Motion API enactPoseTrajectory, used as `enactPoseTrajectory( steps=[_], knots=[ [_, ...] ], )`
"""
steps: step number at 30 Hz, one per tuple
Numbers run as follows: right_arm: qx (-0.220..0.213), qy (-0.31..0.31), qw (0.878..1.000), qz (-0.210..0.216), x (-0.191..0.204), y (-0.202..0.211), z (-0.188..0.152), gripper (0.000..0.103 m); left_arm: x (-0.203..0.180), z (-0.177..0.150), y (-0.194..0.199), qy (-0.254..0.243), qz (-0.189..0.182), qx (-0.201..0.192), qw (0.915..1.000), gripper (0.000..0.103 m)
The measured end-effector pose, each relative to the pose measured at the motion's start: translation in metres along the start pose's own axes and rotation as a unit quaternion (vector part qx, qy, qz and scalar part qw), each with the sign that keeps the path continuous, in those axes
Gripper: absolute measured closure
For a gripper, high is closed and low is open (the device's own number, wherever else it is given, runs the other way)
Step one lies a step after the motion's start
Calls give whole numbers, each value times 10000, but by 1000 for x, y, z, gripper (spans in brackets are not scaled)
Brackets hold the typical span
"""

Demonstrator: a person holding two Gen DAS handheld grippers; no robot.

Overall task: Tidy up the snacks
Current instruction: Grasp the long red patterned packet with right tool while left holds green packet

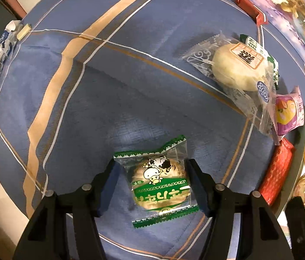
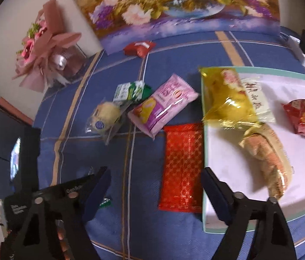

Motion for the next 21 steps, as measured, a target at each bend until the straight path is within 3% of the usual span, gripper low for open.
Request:
enactPoseTrajectory(
  steps=[3, 21],
  knots=[
    [113, 95, 9998, -107, 3, -8, -5, 31, -5, -3, -3, -4, -40, 2, 10000, 38],
    [215, 892, 9867, -1341, 19, -44, -8, 42, 0, 0, 3, 6, -158, 19, 9999, 38]
  ],
)
Point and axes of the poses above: each gripper's, at about its wrist camera, not at the fingertips, and y roughly against the way its jaws point, x to its left, z to its top, the point moved 1 cm from there along -y, roughly the way its jaws point, and after that the axes turned 14 degrees about -x, right-handed, at the moved point
